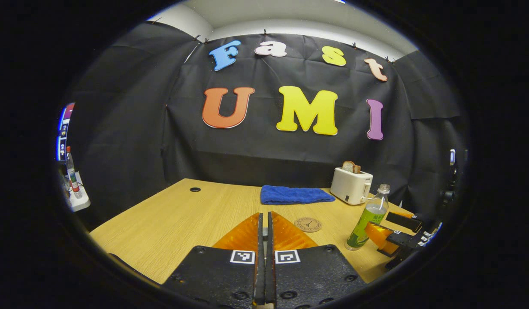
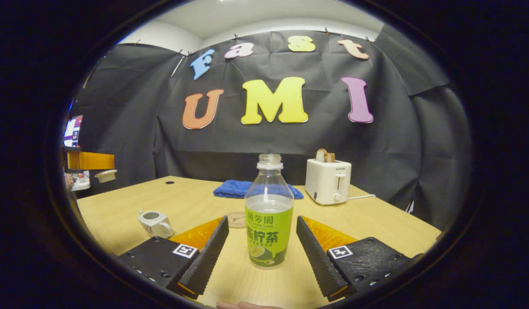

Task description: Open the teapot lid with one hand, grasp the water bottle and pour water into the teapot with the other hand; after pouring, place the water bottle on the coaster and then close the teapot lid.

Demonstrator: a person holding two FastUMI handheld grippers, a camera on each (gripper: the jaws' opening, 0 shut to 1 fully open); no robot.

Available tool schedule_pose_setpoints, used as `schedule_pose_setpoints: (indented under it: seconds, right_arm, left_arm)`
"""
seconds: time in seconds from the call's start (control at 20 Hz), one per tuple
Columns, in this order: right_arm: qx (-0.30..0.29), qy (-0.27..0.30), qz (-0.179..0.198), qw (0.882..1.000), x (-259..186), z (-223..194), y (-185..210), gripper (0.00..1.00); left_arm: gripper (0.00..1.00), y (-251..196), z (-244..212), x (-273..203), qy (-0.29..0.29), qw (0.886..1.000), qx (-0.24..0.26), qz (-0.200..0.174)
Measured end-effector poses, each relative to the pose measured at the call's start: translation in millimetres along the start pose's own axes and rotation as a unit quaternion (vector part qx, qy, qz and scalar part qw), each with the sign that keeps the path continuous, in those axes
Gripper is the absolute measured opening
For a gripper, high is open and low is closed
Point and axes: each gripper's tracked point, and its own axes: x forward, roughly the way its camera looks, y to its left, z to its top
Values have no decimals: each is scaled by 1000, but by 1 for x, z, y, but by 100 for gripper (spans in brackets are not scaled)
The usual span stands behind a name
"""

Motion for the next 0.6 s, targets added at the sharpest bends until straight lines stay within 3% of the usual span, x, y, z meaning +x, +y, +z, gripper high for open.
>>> schedule_pose_setpoints:
  seconds: [0.1, 0.4, 0.5, 0.55, 0.6]
  right_arm:
    - [1, 4, -22, 1000, 11, 0, -8, 95]
    - [12, 28, -21, 999, 30, -13, -2, 94]
    - [7, 31, -24, 999, 34, -14, -1, 84]
    - [7, 29, -20, 999, 36, -13, 1, 75]
    - [4, 33, -15, 999, 37, -14, 5, 75]
  left_arm:
    - [3, -2, 6, -8, -2, 1000, 8, -1]
    - [3, -12, 29, -32, -18, 1000, -2, -19]
    - [3, -5, 30, -36, -16, 1000, 5, -9]
    - [3, -3, 31, -38, -19, 1000, 7, -7]
    - [3, -5, 35, -40, -21, 1000, 7, -8]
